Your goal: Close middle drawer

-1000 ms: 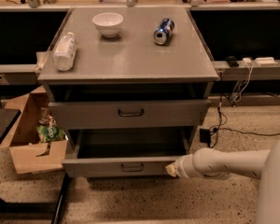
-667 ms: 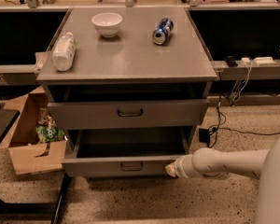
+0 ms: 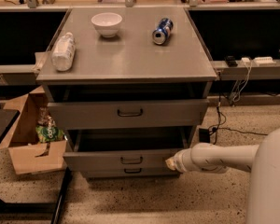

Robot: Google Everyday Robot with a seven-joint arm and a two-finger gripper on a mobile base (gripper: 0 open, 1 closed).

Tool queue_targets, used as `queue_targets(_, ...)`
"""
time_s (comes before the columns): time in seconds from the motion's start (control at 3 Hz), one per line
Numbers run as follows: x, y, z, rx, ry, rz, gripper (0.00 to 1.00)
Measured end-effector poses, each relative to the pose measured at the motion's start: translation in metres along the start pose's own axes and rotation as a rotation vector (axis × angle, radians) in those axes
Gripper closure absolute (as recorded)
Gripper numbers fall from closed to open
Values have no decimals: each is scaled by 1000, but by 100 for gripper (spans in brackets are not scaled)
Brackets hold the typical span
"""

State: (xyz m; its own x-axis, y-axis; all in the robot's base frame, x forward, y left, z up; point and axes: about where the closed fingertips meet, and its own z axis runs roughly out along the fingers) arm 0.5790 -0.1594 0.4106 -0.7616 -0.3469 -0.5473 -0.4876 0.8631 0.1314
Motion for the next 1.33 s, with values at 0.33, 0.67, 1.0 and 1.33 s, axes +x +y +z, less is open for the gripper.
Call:
queue_targets(0.33, 0, 0, 0, 0, 0, 0, 100)
queue_targets(0.67, -11, -7, 2, 20, -32, -5, 100)
queue_targets(1.0, -18, -16, 8, 22, -68, 6, 100)
queue_targets(1.33, -18, -16, 7, 21, -73, 7, 100)
